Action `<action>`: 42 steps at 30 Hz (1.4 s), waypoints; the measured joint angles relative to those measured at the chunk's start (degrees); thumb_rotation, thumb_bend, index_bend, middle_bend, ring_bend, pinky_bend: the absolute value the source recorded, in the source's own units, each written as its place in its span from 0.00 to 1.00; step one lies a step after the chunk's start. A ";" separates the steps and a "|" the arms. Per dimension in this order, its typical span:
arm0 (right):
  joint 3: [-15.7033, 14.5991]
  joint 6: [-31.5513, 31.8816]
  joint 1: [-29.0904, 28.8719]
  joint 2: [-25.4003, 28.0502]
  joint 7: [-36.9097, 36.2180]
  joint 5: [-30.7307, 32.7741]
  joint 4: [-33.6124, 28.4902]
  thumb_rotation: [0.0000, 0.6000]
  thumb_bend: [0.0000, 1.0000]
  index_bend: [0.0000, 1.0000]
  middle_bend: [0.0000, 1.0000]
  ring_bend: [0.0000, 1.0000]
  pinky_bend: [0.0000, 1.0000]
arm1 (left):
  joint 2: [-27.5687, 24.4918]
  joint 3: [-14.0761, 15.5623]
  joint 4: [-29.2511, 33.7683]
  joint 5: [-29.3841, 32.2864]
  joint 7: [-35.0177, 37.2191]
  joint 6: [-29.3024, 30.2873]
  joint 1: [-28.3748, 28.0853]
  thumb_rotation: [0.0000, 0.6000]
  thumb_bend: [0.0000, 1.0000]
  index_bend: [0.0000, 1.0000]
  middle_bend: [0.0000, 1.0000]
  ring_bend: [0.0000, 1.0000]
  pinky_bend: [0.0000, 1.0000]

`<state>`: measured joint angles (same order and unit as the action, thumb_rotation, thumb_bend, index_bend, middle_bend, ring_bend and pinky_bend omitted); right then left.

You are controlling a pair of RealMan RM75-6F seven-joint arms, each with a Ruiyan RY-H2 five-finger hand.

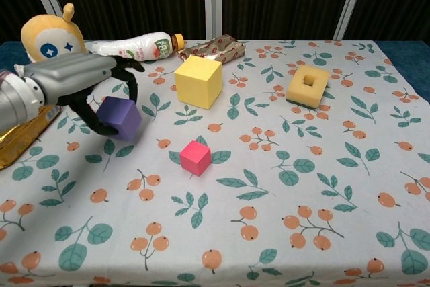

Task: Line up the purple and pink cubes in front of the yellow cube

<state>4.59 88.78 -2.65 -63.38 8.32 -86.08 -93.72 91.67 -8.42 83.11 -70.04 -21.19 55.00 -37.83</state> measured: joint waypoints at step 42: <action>-0.07 1.92 2.11 1.58 0.61 0.34 -1.26 1.00 0.15 0.11 0.14 0.06 0.19 | 12.64 -4.06 -13.71 6.97 -10.69 -6.23 -14.29 1.00 0.23 0.50 0.17 0.10 0.16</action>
<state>4.52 90.70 -0.55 -61.80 8.93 -85.74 -94.98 104.31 -12.48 69.40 -63.07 -31.88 48.77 -52.12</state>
